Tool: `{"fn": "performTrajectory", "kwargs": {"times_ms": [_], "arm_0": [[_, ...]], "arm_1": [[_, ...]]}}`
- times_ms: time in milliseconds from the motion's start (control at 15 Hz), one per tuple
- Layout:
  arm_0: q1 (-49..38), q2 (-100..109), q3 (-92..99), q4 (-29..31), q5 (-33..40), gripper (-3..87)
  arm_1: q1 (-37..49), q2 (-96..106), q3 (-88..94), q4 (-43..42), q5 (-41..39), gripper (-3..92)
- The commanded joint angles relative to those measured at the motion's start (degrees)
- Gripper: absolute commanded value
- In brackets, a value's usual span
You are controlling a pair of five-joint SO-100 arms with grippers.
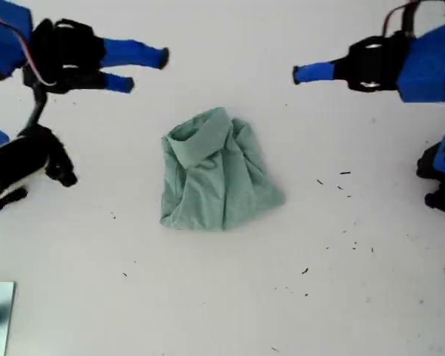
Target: Fold t shirt
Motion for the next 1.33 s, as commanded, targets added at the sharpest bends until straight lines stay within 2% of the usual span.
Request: {"fn": "performTrajectory", "kwargs": {"times_ms": [0,133,267,333,467,600,667,800,867,1000,1267], "arm_0": [[-2.5,23.3,21.2,-6.0,-1.1,30.2],[1.4,41.7,39.5,-10.4,-6.2,22.9],[7.0,67.8,58.4,-11.3,-12.0,18.5],[9.1,68.6,61.4,-9.1,-14.8,18.5],[11.2,70.4,67.2,-9.7,-14.9,18.6],[11.4,70.0,72.8,-8.0,-20.2,17.5],[10.0,69.9,73.4,-9.0,-8.4,18.1],[9.6,70.0,73.4,-9.1,-6.9,17.7],[9.6,70.0,73.4,-9.1,-6.9,17.7],[9.6,70.0,73.4,-9.1,-6.9,17.7],[9.6,70.0,73.4,-9.1,-6.9,17.6]], "arm_1": [[1.1,19.4,11.1,4.0,1.4,18.4],[0.8,39.8,26.1,8.7,4.2,16.1],[-1.7,45.0,35.4,12.7,7.5,14.7],[-3.3,45.0,38.7,12.7,8.7,14.4],[-2.7,45.0,45.0,15.6,12.2,13.3],[2.3,44.9,50.6,18.2,17.7,12.6],[3.1,44.9,50.4,17.8,19.3,12.6],[4.3,44.9,50.8,17.8,24.7,12.6],[5.0,44.9,50.8,17.8,18.3,12.7],[6.1,44.9,50.7,18.1,-3.3,12.8],[6.0,44.9,50.6,18.3,-4.1,11.7]]}}
